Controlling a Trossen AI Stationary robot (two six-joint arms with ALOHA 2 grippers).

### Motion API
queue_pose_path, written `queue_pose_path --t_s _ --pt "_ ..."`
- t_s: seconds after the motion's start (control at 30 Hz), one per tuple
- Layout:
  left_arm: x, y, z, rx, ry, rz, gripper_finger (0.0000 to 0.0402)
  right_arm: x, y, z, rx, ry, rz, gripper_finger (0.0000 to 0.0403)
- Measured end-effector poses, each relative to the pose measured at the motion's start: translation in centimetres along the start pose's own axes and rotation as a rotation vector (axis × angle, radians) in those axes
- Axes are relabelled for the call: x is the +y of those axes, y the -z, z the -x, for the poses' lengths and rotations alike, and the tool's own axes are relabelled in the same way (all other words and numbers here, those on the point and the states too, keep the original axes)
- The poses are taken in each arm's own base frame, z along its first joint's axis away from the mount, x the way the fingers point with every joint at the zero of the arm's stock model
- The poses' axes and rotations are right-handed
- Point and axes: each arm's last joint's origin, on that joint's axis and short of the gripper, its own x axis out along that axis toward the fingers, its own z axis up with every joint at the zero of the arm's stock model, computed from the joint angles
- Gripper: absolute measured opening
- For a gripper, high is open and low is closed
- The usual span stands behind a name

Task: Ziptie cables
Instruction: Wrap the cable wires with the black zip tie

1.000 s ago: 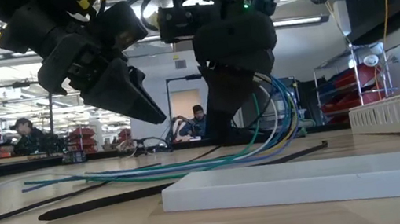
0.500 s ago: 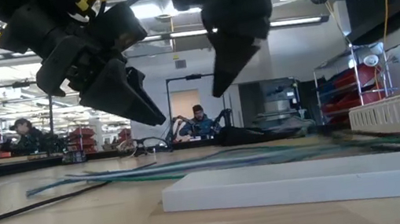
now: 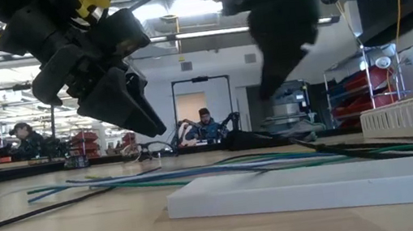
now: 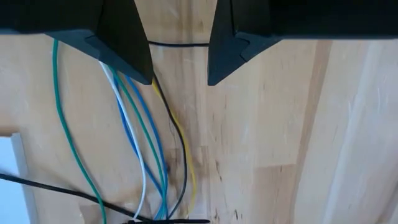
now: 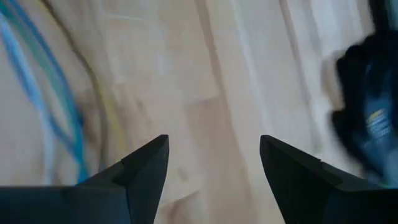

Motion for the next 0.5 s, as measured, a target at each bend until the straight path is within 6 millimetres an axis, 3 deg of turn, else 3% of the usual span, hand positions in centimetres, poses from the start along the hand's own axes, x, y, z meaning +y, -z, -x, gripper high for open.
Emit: queue_pose_path --t_s 0.23,0.5 --pt "0.0 -0.3 0.0 -0.026 0.001 -0.010 0.0139 0.3 5.4 1.6 -0.123 -0.211 -0.211 0.0239" --pt "0.2 -1.3 0.0 -0.128 -0.002 -0.013 0.0139 3.1 9.4 2.2 -0.011 -0.384 -0.245 0.0239"
